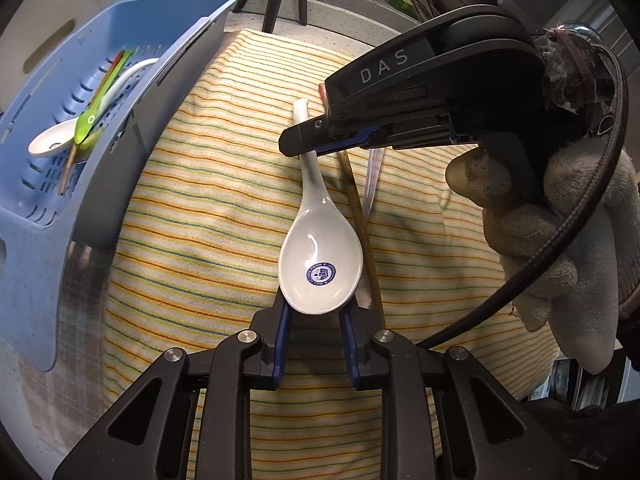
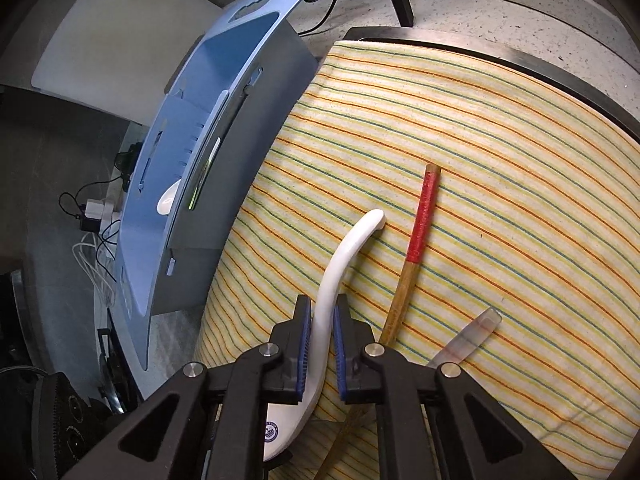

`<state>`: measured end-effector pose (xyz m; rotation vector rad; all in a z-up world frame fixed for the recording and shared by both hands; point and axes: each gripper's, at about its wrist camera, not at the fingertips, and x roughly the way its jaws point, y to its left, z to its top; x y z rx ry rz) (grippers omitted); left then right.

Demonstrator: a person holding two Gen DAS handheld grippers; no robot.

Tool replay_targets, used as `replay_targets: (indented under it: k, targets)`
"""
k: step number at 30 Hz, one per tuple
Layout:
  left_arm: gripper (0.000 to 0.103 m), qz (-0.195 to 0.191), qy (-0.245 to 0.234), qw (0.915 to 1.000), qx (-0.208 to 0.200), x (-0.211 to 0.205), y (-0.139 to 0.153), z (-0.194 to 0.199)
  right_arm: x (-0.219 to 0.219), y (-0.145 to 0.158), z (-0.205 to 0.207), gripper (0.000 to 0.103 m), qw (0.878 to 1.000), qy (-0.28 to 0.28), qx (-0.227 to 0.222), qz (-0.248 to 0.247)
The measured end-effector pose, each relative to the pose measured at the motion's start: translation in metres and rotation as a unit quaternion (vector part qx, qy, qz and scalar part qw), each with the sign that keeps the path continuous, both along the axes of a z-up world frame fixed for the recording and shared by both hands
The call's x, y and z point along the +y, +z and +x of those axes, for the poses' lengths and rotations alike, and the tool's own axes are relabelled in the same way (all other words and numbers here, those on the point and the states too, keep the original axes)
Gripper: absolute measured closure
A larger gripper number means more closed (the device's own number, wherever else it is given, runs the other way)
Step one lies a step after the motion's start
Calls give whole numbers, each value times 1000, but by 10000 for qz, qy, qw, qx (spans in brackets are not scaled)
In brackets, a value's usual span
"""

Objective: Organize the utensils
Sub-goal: 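Lower the left tool onto the white ceramic spoon and close it, then carry the white spoon with the left tool into the blue basket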

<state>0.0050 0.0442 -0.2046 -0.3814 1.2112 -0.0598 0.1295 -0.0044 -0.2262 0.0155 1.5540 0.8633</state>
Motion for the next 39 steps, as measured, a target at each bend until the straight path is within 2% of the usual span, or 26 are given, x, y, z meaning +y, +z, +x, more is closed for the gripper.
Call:
replay_targets:
  k: [4,12,14,17,31,39]
  targets:
    - [82,3,0,10000,-31,2,1,0,-5,1,2,94,10000,-69,-2,40]
    - [82,-101,1,9998,185,-7,-2,-4,-9,-2,-1,94,9999,-168,18,16]
    - [71,-146,-4,9997,218,-8,0,-5,-11,0,-2,95,9998,-191,32,47]
    - [68,-168,-21,9996,240,-5,-1,-5,-14,3,-2,95,9998,-180,-13,78]
    - [67,73,-1,9999,-114,7,26,-7,-11,30,0,95,9992,-207,-141,303]
    - [67,266,-38,9990,-359,35,52,-6,14,59,5,95,9978,-241,-268,558]
